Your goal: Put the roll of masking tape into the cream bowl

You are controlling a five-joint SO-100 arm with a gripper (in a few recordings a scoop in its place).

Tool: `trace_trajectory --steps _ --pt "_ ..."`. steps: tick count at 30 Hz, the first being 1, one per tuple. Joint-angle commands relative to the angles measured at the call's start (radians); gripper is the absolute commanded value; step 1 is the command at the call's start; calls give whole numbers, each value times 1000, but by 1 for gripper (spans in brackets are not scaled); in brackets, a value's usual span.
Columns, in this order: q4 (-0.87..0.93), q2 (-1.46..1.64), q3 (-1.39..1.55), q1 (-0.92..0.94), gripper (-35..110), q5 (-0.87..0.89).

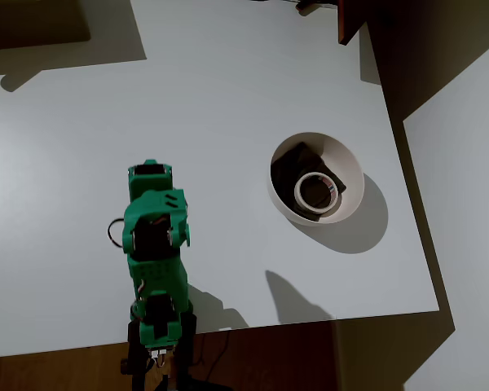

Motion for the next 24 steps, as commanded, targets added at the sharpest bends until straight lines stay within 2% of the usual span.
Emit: trace_trajectory --steps 1,6,14,19,24 --pt "-117 186 348 -31 -8 -17" --pt "-285 330 704 -28 -8 -51" --pt "-476 468 1117 -38 -8 -69" --pt "-558 537 1302 -40 -8 -78" --pt "-565 649 1430 -40 -8 -87"
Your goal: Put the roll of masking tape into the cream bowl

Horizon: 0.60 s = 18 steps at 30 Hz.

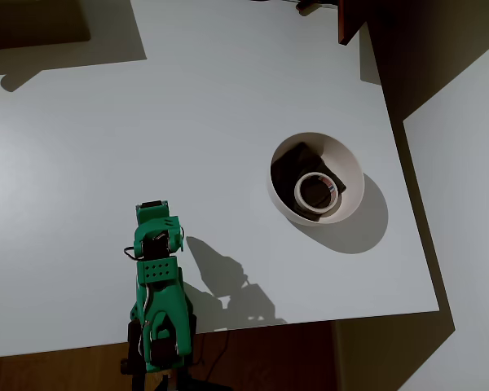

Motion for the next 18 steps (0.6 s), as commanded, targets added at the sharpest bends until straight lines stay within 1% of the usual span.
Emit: trace_trajectory --steps 1,4,8,18 --pt "2 110 67 -21 -8 -12" --pt "44 233 137 -32 -8 -14" --pt "147 419 202 -38 -8 -9" --pt "262 422 198 2 -8 25"
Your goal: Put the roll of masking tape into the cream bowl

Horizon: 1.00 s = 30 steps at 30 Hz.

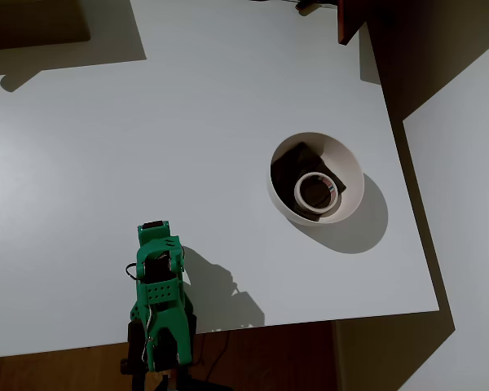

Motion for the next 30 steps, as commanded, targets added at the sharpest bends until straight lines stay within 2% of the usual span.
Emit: trace_trajectory --steps 1,9,30 --pt "32 6 -21 14 -8 21" --pt "38 6 -23 14 -4 18" --pt "38 6 -23 14 -8 17"
